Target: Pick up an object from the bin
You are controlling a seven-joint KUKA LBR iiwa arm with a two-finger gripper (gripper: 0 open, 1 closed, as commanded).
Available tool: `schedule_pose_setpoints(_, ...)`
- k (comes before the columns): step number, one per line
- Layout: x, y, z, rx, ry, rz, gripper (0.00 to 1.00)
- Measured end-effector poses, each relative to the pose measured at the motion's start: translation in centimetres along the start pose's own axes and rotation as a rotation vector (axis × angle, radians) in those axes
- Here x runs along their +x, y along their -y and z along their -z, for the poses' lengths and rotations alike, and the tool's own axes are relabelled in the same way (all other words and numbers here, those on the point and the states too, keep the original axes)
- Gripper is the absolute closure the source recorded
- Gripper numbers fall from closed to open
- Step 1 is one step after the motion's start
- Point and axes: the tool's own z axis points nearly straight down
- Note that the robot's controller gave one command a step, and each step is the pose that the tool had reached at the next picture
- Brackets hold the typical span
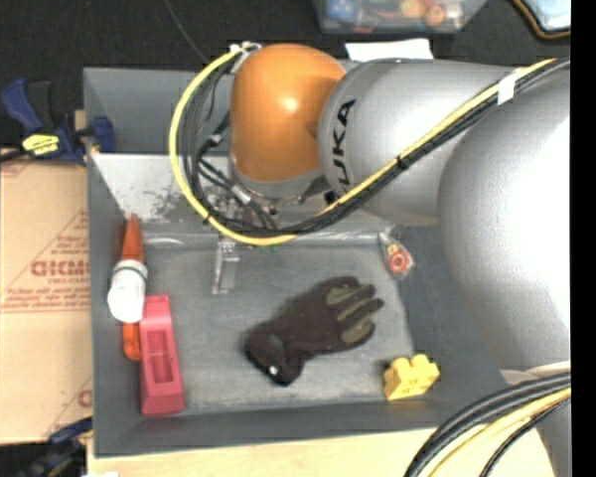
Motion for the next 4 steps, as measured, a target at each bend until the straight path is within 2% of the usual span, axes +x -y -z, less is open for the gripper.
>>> schedule_pose_setpoints(1,0.0,0.0,0.0,0.0,0.0,0.0,0.0)
schedule_pose_setpoints(2,0.4,2.8,-2.8,0.0,0.004,0.232,0.0)
schedule_pose_setpoints(3,3.5,4.5,-3.5,-0.001,0.003,0.22,0.0)
schedule_pose_setpoints(4,4.1,8.2,-6.8,0.002,0.003,0.487,0.0)
